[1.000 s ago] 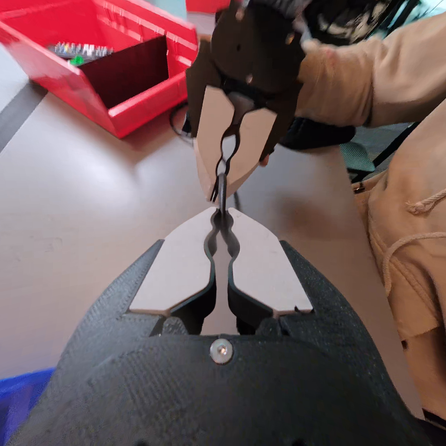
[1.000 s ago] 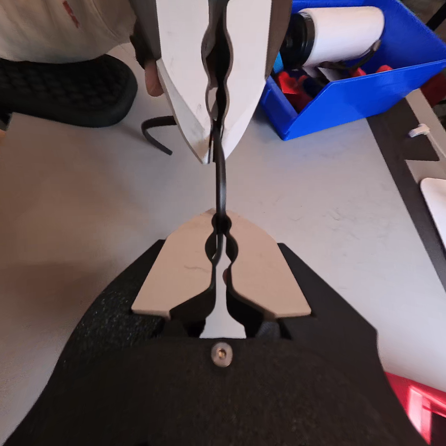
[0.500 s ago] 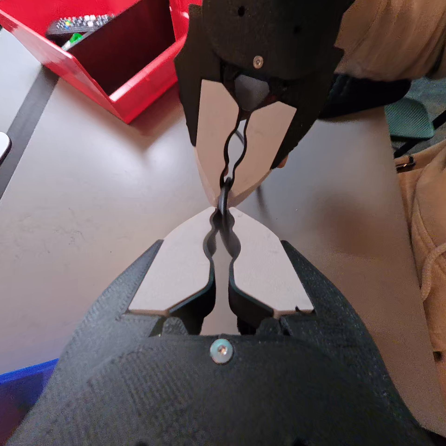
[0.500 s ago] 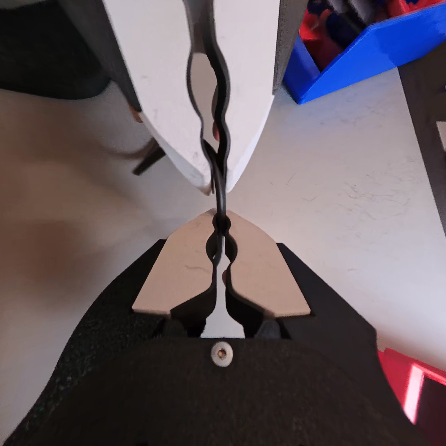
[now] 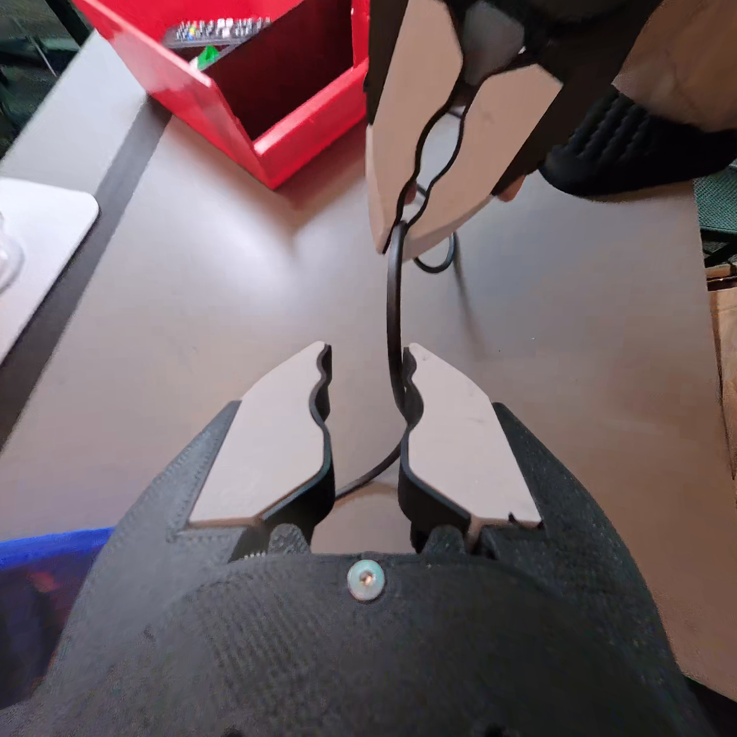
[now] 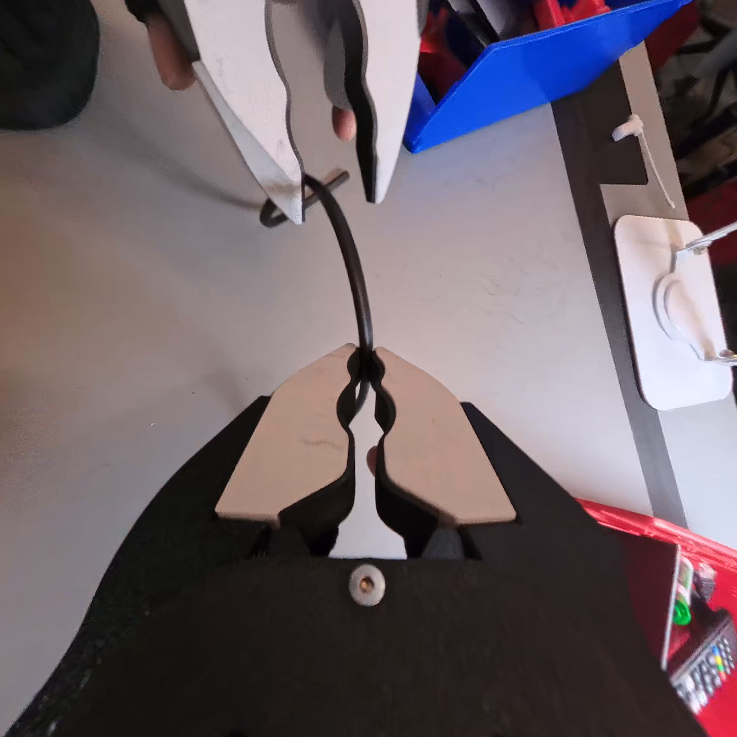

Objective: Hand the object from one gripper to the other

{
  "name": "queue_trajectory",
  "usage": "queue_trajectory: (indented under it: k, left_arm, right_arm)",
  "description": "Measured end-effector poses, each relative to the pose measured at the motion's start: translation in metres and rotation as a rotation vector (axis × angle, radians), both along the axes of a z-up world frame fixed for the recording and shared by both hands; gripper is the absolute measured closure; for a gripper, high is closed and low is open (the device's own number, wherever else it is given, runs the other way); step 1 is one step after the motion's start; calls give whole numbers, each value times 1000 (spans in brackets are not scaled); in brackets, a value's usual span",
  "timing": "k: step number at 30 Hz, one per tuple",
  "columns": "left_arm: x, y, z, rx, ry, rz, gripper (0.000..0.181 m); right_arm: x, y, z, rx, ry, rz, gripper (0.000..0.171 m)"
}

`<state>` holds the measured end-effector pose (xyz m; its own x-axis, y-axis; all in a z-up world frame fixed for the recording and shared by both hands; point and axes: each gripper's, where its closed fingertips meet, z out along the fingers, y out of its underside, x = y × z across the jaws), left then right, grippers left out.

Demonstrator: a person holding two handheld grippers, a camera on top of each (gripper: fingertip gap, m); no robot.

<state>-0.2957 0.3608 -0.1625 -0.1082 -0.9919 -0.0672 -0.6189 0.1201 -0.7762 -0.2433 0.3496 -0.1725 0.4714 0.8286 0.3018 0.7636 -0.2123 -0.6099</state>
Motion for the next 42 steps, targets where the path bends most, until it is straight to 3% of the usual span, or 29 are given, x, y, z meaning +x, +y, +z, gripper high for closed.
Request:
queue_trajectory:
  k: [5,7,8,12,15,17,18,21,24,29,32,35,37,40,42]
  left_arm:
    - [24,-9,36,42,-36,-47,147]
    - [33,-8,42,27,-21,-46,164]
    - [37,-2,45,50,-24,-24,175]
    - [42,-3,70,19,-175,-48,176]
    - [36,-8,87,1,-311,-91,176]
    - [32,-6,94,-35,-354,-84,176]
    - [30,-5,93,-43,-349,-82,176]
    - [26,4,77,-30,-259,-34,175]
    - [28,7,69,23,-200,-1,158]
    - [35,-11,68,138,-150,-44,163]
    - [35,-7,65,167,-152,-38,176]
    - [31,-9,80,107,-231,-57,177]
    - [25,-7,89,85,-280,-71,177]
    - [18,2,88,53,-280,-41,176]
    - [16,6,77,31,-229,-33,172]
  right_arm:
    - [-2,12,24,13,-54,-44,168]
    - [-5,19,37,33,-37,-51,168]
    - [-8,20,44,45,-18,-44,168]
    - [-7,20,72,154,122,16,166]
    - [-8,13,86,219,263,114,147]
    - [-12,11,89,238,312,154,150]
    - [-12,14,91,257,325,146,166]
    - [-11,15,94,254,317,130,167]
    - [-6,15,85,255,187,88,168]
    - [-13,16,64,216,63,54,168]
    - [-18,15,62,209,77,71,167]
    - [-18,13,78,252,176,92,166]
    - [-11,15,83,245,219,82,154]
    - [-10,14,84,227,289,114,168]
    - [-12,15,84,211,288,102,168]
